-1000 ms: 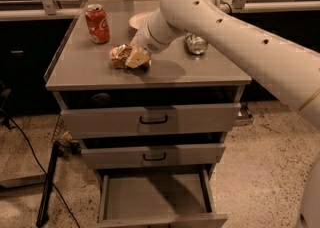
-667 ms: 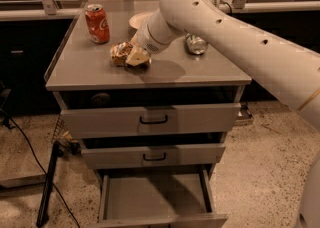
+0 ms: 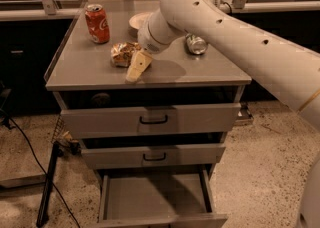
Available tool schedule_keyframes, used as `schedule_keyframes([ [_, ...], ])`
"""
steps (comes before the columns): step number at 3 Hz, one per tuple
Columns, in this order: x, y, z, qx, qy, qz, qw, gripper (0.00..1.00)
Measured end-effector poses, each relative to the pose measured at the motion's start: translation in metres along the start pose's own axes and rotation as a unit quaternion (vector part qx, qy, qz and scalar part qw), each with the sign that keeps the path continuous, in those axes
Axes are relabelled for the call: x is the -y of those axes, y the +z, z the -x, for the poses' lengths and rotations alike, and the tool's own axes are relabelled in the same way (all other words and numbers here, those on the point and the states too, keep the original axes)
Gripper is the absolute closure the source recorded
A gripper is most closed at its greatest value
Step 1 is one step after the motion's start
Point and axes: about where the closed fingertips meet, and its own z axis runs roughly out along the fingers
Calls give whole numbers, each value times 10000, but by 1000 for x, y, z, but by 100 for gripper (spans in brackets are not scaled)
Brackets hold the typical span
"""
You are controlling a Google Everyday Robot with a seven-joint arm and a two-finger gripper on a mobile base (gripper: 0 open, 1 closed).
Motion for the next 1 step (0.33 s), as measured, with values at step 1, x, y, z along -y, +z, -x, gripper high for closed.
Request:
schedule_keyframes([
  [1,0,0,0,0,0,0,10000,0],
])
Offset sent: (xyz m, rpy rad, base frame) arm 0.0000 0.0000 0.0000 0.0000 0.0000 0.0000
